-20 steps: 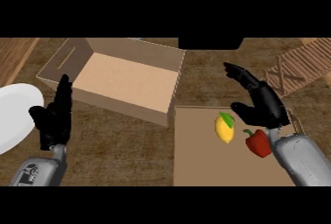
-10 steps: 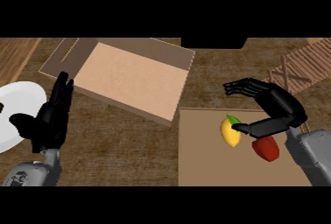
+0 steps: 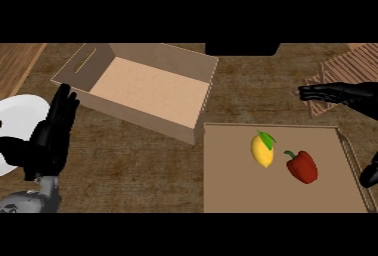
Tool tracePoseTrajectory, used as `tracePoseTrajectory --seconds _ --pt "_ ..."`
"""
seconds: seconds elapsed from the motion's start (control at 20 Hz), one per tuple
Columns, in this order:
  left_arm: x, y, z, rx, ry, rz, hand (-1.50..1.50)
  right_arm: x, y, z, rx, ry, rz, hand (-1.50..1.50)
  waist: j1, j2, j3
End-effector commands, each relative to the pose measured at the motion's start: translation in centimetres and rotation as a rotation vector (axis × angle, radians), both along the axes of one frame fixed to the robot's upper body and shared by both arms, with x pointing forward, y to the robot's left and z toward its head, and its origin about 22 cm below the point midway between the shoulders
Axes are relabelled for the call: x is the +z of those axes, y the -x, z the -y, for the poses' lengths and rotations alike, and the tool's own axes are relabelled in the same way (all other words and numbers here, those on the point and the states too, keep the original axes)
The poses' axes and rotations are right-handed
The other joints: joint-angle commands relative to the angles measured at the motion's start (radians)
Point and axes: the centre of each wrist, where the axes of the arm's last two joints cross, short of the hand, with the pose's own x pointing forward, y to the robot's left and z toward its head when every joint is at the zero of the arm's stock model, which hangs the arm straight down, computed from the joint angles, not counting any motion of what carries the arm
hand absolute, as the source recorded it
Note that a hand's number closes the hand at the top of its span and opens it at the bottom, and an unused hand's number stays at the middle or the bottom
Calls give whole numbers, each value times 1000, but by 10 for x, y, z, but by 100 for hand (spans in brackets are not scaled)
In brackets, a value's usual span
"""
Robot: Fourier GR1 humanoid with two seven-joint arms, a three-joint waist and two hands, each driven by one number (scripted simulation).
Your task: Pick the bell pepper from the tray and place it in the tiered shelf
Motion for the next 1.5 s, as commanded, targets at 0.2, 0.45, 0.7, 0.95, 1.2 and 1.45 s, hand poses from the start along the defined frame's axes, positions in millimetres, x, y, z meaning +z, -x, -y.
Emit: tracePoseTrajectory --seconds 0.2,0.45,0.7,0.95,1.2,1.45 --pt "3 2 -7 18 4 -13 0 90 27 -36 142 503 337 -150 -14 -8 0" --pt "-3 2 7 29 4 -3 0 68 59 -69 131 704 498 -150 -28 -4 1" --pt "10 0 -4 18 11 9 0 21 82 -82 75 801 472 -150 -13 0 0" --pt "8 -4 -4 17 3 4 0 0 88 -78 54 932 576 -150 -11 2 1" --pt "-1 0 -25 7 4 11 0 -24 88 -92 2 1113 621 -150 -1 4 -1" --pt "0 6 16 11 15 5 0 -32 74 -90 -47 1082 587 -150 -4 2 -1"
